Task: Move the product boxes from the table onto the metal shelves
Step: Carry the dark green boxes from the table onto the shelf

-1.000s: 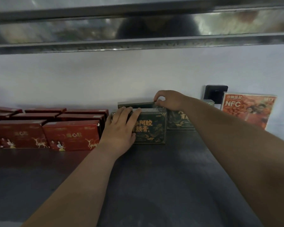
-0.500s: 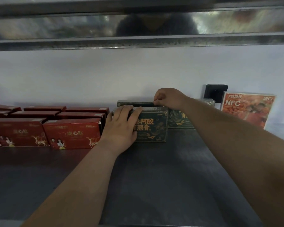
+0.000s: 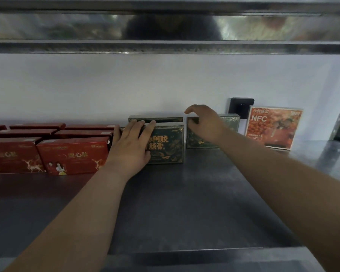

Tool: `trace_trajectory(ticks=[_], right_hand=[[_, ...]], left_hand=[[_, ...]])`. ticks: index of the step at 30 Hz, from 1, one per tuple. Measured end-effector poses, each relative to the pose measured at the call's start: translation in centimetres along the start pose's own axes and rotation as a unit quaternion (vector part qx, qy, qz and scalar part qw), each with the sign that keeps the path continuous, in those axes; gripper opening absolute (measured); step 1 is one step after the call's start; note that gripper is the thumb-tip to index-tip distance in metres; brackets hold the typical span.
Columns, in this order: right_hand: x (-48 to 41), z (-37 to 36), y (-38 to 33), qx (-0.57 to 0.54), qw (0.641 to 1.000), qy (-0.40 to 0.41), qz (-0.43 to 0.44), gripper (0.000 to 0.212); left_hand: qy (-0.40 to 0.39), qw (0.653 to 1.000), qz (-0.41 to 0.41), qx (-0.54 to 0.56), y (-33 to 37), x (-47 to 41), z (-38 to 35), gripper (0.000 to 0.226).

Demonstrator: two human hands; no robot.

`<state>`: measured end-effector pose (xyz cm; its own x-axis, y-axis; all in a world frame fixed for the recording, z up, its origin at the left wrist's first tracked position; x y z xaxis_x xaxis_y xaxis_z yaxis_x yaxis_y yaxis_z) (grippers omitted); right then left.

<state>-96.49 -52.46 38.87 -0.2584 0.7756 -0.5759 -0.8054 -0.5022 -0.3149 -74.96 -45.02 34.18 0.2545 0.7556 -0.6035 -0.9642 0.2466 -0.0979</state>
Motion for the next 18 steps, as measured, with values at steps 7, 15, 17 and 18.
trace_trajectory(ticks=[7, 15, 17, 18], right_hand=[[11.8, -0.7, -0.8, 0.072, 0.984, -0.154, -0.058, 0.051], [24.9, 2.4, -2.4, 0.106, 0.965, -0.197, -0.135, 0.051], [27.6, 3.6, -3.4, 0.137, 0.966, -0.158, -0.149, 0.062], [29.1, 3.9, -3.9, 0.152, 0.967, -0.14, -0.151, 0.068]], left_hand=[[0.085, 0.993, -0.079, 0.036, 3.4, 1.1, 5.0, 0.047], [-0.314, 0.928, -0.151, 0.135, 12.2, 10.1, 1.1, 0.059], [-0.326, 0.92, -0.176, 0.128, 14.0, 11.6, 1.5, 0.065], [-0.325, 0.918, -0.192, 0.118, 15.0, 12.3, 1.7, 0.067]])
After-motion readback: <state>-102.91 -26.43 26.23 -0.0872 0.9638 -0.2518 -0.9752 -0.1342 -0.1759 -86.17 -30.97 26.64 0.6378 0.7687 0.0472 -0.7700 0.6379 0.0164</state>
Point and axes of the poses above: each hand's wrist, its own x-axis away from the middle knuckle, its own z-axis out of the back of the hand, y = z × x, the point moved 8 cm from there along -x, towards the middle knuckle, and after that the axes turned 1 degree about y, right-handed, at the moved point
